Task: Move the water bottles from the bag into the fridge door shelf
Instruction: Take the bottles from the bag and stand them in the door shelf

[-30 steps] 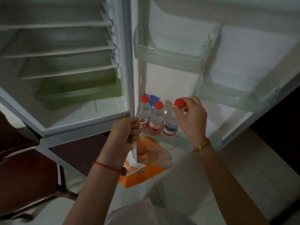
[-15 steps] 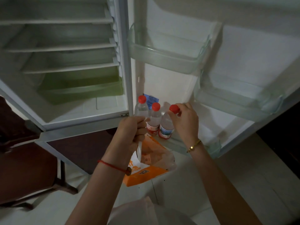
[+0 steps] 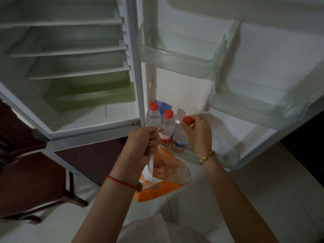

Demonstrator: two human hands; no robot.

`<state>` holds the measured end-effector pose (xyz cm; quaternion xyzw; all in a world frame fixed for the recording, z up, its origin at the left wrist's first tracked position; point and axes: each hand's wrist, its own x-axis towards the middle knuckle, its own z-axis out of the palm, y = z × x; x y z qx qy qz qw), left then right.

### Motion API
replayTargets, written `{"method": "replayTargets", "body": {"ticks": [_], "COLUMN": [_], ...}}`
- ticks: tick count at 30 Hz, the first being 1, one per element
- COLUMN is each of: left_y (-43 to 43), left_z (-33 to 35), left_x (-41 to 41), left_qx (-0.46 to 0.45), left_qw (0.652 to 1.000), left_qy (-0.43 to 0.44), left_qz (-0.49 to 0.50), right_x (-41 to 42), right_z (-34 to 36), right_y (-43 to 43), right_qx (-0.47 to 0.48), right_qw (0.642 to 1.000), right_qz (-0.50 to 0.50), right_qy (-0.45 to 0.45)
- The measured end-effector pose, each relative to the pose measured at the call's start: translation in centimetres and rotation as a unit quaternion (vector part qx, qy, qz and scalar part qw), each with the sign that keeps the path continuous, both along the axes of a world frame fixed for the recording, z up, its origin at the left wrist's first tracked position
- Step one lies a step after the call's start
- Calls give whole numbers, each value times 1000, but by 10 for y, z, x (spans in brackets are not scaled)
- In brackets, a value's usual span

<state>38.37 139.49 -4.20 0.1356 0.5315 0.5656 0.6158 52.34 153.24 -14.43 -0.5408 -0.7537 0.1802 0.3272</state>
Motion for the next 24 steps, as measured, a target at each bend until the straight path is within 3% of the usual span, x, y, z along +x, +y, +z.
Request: {"method": "replayTargets", "body": {"ticks": [6,9,12,16,24], "left_y": [-6,-8,-12,-17,-24], "left_z": [2,3,6,9,10], "left_x": [4,8,11,16,26], "left_qx": [-4,-5,-1,2,-7], "left_qw": [1000,1000,1000,1000,1000], "left_qy": [1,7,10,14,27], "left_qz": [2,2,-3,-11,1], "right_x": [14,21,25,25,43], "right_z": [-7,-35,-66,-82,-103], "right_y": [-29,-50,-66,-81,-86], "right_qx": [2,-89,-187,-252,-282], "right_qw": [996,996,973,938,897], "right_qz": [-56,9,132,217,226], "right_qy": [63,-5,-35,-100,-256]}}
